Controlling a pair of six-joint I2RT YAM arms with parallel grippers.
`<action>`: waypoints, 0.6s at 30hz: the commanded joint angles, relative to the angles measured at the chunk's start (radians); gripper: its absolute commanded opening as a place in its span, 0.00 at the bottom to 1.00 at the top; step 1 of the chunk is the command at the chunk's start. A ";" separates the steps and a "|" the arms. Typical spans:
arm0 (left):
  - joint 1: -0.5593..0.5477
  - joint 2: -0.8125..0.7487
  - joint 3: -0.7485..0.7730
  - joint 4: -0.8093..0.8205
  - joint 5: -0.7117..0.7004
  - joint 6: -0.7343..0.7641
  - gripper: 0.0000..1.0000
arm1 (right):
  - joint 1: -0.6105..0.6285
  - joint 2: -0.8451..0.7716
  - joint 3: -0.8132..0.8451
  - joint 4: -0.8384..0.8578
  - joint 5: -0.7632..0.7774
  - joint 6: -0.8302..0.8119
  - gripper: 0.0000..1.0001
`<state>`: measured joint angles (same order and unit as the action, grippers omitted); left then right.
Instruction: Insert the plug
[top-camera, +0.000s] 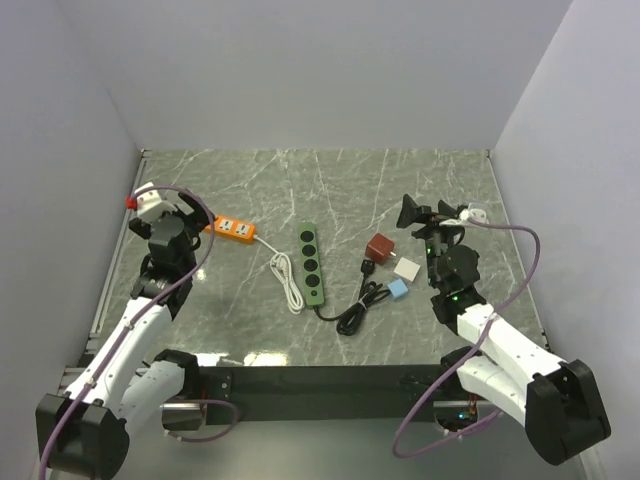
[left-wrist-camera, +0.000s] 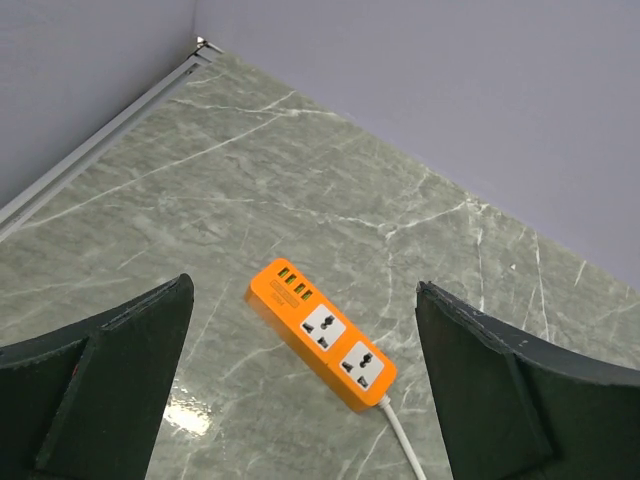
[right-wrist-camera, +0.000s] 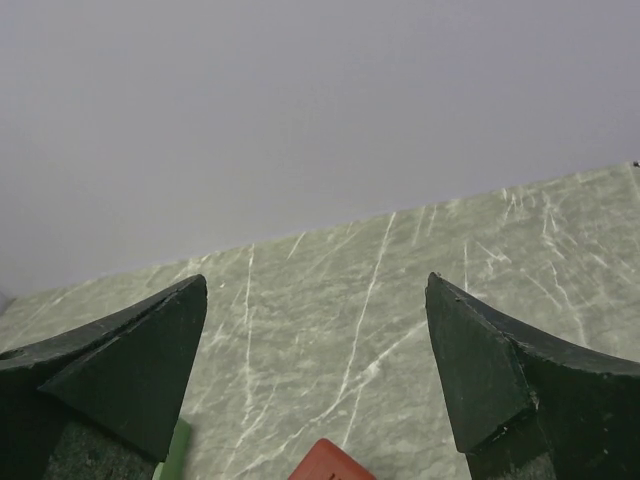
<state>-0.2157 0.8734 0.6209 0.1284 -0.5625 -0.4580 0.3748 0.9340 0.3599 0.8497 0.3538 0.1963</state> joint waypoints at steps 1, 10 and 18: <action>-0.004 -0.011 -0.010 -0.012 -0.017 0.001 0.99 | -0.004 0.008 0.077 -0.062 0.040 0.037 0.96; -0.004 -0.001 -0.064 0.088 0.110 0.048 0.99 | -0.004 0.167 0.256 -0.321 -0.029 0.101 1.00; -0.005 0.045 -0.090 0.151 0.260 0.018 0.99 | -0.004 0.399 0.470 -0.664 -0.131 0.238 1.00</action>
<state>-0.2161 0.8978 0.5308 0.2043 -0.3923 -0.4343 0.3748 1.2980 0.7940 0.3325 0.2855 0.3519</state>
